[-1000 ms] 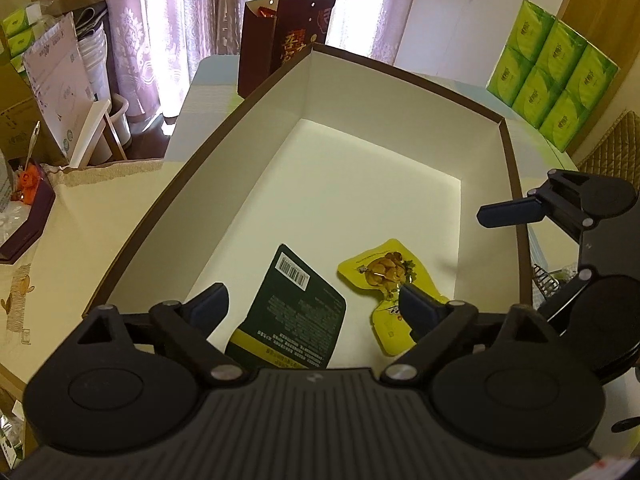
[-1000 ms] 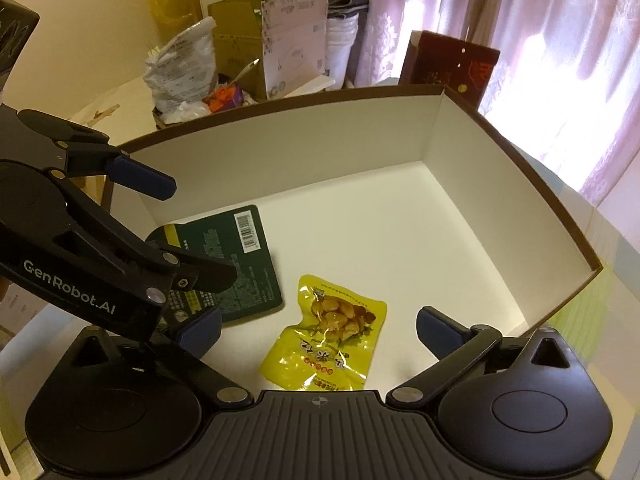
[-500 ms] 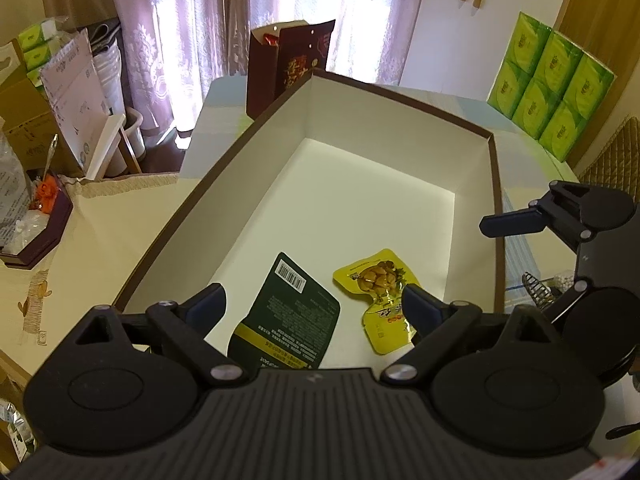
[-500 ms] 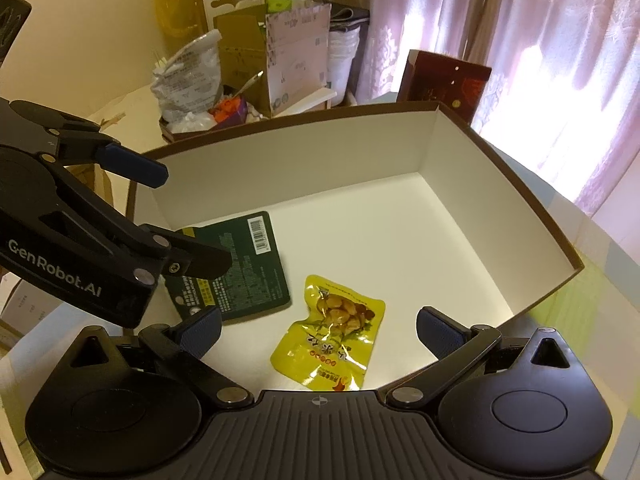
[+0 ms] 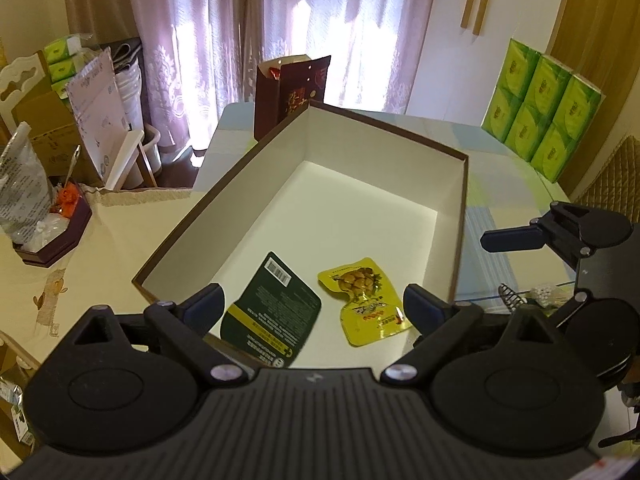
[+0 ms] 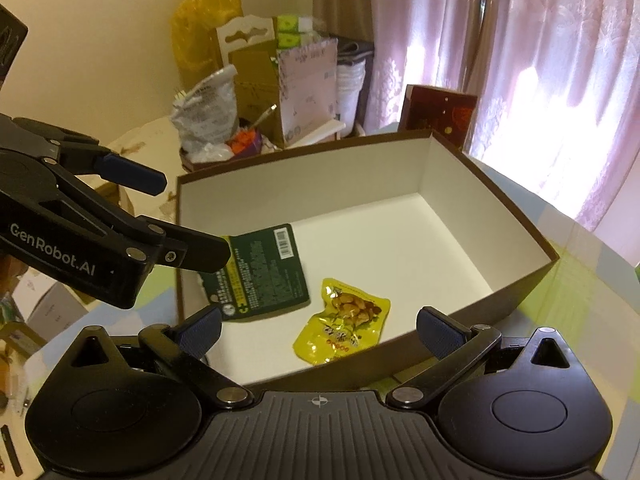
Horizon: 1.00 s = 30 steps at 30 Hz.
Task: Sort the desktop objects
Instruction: 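Move both tools back toward the remaining items on the table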
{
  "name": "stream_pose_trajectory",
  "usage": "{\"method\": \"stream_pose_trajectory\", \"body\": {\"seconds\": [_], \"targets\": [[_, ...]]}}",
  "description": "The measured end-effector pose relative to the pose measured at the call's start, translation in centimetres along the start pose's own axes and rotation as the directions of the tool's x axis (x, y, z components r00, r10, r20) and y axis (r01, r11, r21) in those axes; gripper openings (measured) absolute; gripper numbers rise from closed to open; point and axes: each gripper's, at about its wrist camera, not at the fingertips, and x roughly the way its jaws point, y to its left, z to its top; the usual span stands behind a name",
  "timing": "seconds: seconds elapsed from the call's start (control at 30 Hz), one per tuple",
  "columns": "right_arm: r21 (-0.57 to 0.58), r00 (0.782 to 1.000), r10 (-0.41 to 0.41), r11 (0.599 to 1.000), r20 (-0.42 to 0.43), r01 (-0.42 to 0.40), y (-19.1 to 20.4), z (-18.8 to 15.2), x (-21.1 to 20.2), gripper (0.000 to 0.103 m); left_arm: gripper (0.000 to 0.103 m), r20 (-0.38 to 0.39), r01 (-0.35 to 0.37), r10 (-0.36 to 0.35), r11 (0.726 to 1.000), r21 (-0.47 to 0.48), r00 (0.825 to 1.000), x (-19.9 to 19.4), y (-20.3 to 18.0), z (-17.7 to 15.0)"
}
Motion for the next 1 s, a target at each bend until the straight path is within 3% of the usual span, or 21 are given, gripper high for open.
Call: {"method": "stream_pose_trajectory", "body": {"seconds": [0.33, 0.63, 1.0], "targets": [[0.009, 0.997, 0.044, 0.999, 0.06, -0.044, 0.6, -2.7, -4.9, 0.101, 0.096, 0.028, -0.015, 0.015, 1.0, -0.016, 0.999, -4.1, -3.0, -2.6], [0.039, 0.995, 0.07, 0.997, 0.071, -0.073, 1.0, -7.2, -8.9, 0.101, 0.097, 0.018, -0.005, 0.006, 0.999, -0.052, 1.0, -6.8, -5.7, -6.4], [0.147, 0.998, 0.011, 0.989, 0.063, -0.02, -0.4, -13.7, -13.3, 0.101, 0.097, -0.03, 0.037, -0.038, 0.997, -0.062, 0.999, -7.6, -9.5, -11.8]]}}
